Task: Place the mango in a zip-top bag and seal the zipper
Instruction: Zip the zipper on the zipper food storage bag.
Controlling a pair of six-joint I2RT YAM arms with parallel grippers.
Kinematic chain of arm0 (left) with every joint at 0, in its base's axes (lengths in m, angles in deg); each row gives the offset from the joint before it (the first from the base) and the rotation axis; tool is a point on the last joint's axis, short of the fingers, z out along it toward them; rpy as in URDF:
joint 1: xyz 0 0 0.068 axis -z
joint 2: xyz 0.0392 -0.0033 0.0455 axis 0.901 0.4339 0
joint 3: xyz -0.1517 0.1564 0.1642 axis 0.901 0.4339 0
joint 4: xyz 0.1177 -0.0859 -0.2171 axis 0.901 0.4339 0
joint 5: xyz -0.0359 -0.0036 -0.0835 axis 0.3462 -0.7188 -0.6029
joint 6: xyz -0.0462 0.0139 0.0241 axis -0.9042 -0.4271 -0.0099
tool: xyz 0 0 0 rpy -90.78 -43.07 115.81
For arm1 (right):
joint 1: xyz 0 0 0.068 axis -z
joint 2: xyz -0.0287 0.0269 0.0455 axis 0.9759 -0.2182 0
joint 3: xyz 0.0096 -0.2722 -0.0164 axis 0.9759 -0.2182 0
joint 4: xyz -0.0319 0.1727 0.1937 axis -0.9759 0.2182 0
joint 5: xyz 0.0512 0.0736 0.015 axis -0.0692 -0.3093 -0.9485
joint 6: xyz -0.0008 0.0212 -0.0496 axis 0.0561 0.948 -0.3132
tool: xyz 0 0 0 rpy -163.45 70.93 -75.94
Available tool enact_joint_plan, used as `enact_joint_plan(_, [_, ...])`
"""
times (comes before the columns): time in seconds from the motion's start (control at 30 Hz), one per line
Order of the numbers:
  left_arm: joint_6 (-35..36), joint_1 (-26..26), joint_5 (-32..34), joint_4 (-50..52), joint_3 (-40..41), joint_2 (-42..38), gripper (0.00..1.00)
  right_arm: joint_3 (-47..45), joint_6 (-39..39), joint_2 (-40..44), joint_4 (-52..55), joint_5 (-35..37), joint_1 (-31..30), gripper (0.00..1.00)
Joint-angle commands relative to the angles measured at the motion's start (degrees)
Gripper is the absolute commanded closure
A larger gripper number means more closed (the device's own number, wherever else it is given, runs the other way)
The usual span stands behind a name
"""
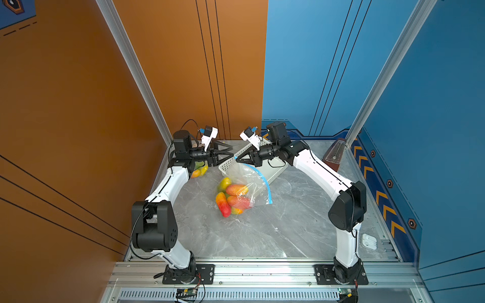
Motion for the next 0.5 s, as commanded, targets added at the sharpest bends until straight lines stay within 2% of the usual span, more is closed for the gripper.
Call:
enact_joint_plan(0.0, [2.0,1.0,-3.2,-0.4,2.7,-0.8,0.44,0.0,-4.4,3.0,3.2,-4.3,0.0,1.0])
enact_joint_plan(0.3, [5.3,1.9,-2.5,-0.3,6.2,-1.2,0.54,1.3,-5.0,2.3,4.9,-4.0,0.1,1.0])
enact_joint_plan(0.4, [5.7,2.3,-2.7,-0.3,5.7,-0.7,0.65,1.7,-5.1,2.2,5.1,-4.2,0.2,1.0])
enact_joint_plan(0.47, [5.9,2.8,-2.9,-0.3,5.4,-0.6,0.77,2.0,-5.1,1.9,5.3,-4.0,0.1,1.0])
